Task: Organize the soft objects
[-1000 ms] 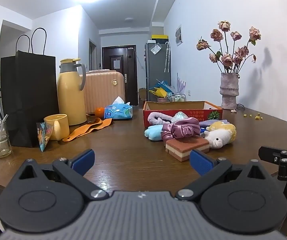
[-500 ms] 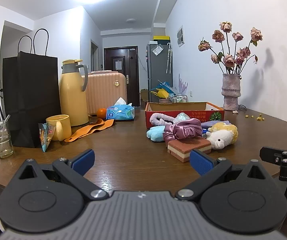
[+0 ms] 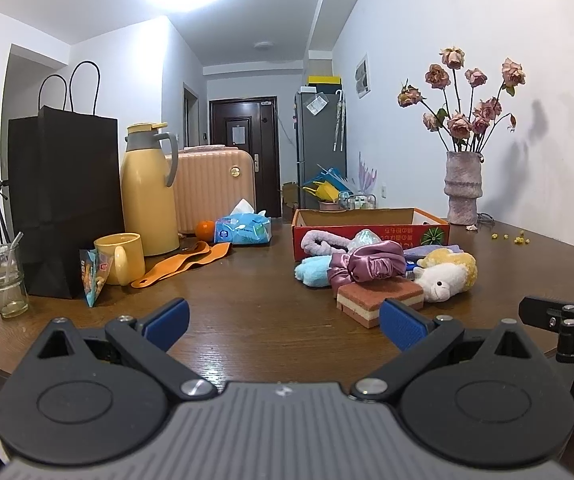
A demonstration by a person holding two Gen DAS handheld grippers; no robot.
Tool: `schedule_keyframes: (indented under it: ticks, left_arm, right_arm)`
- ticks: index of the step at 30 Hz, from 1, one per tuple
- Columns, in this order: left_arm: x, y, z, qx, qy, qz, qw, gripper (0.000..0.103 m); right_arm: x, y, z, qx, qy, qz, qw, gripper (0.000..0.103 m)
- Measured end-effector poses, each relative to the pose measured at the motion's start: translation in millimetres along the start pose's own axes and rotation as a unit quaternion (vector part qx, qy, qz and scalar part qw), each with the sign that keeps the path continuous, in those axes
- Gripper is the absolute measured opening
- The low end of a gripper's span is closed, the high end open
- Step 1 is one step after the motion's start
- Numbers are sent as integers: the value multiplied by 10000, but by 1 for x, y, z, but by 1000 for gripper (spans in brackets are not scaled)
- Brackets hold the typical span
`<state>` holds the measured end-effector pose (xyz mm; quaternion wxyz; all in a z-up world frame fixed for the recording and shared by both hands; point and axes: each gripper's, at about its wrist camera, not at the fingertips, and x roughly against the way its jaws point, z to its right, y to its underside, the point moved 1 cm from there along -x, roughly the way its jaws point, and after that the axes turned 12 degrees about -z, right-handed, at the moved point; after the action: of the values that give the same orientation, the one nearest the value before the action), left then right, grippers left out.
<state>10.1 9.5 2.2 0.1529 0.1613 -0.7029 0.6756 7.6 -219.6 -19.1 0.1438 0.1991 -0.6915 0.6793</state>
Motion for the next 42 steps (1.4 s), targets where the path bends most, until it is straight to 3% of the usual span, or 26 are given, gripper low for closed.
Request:
schedule_keyframes:
  ticks: [42]
  left_arm:
    - [3,2,6,-96,-90,86,9999,103]
  right_arm:
    - [0,-3,2,23,6,125,9999,103]
